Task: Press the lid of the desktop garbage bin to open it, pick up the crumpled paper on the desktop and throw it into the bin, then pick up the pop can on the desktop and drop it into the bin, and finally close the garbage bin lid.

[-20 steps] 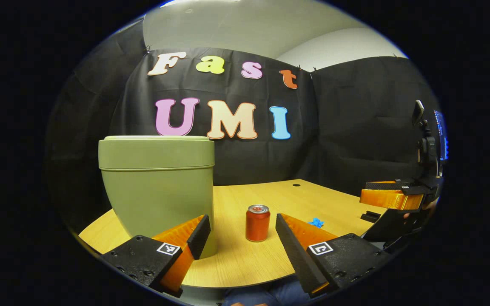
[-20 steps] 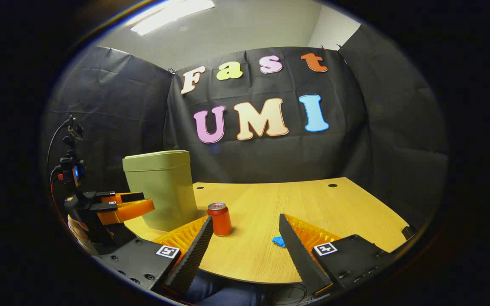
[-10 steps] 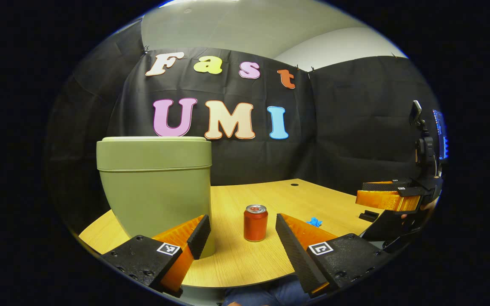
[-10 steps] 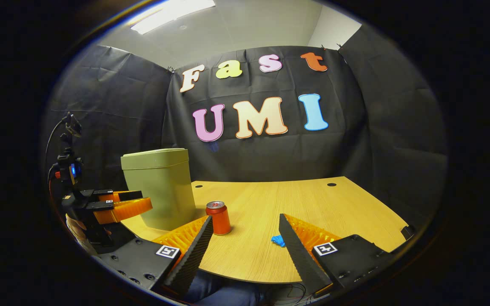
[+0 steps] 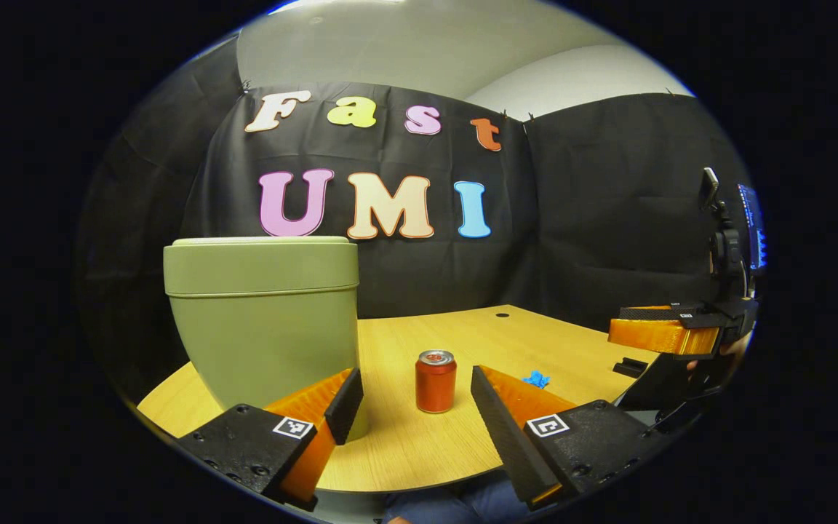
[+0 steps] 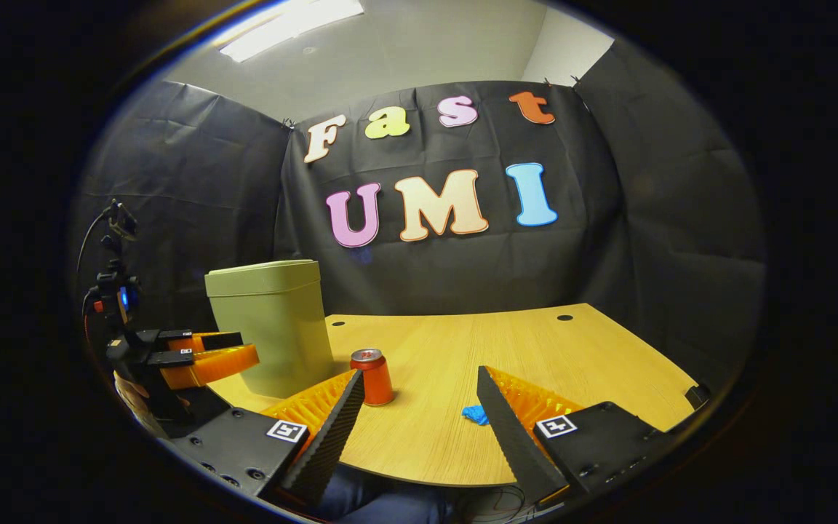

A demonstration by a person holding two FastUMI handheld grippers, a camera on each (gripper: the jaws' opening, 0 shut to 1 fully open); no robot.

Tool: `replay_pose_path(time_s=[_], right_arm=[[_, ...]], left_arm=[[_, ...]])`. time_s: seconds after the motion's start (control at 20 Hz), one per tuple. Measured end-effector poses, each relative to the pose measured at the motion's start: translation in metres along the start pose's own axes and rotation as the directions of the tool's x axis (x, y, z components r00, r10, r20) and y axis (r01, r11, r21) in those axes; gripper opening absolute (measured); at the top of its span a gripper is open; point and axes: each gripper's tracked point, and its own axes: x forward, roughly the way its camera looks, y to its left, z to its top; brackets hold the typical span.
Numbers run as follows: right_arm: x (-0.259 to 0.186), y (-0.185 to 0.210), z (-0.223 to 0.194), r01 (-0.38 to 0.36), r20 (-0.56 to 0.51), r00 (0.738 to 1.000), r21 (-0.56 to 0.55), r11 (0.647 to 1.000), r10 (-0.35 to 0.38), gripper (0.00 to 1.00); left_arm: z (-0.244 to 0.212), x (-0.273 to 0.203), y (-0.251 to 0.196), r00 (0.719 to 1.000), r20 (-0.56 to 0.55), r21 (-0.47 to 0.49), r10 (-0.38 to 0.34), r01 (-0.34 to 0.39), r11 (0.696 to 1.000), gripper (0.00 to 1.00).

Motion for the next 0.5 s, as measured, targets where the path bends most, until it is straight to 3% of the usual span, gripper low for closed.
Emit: replay_pose_path(time_s=[0.15,0.25,0.45,0.5], right_arm=[[0.0003,-0.0002,-0.0008,-0.003,-0.001,1.0,0.002,1.0,0.003,0.98],[0.0015,0.0012,-0.0017,-0.011,-0.007,1.0,0.004,1.0,0.011,0.98],[0.0009,0.0042,-0.0028,-0.021,-0.01,1.0,-0.004,1.0,0.021,0.98],[0.0007,0.0051,-0.0028,-0.024,-0.011,1.0,-0.004,1.0,0.024,0.98]], left_arm=[[-0.0008,-0.0002,0.0026,1.0,-0.004,0.003,0.009,-0.009,1.0,0.88],[-0.0015,-0.0004,0.0031,1.0,-0.008,0.003,0.012,-0.012,1.0,0.77],[-0.0065,0.0031,0.0091,0.999,-0.02,-0.007,0.033,-0.033,0.999,0.34],[-0.0072,0.0041,0.0102,0.999,-0.024,-0.012,0.032,-0.033,0.999,0.31]])
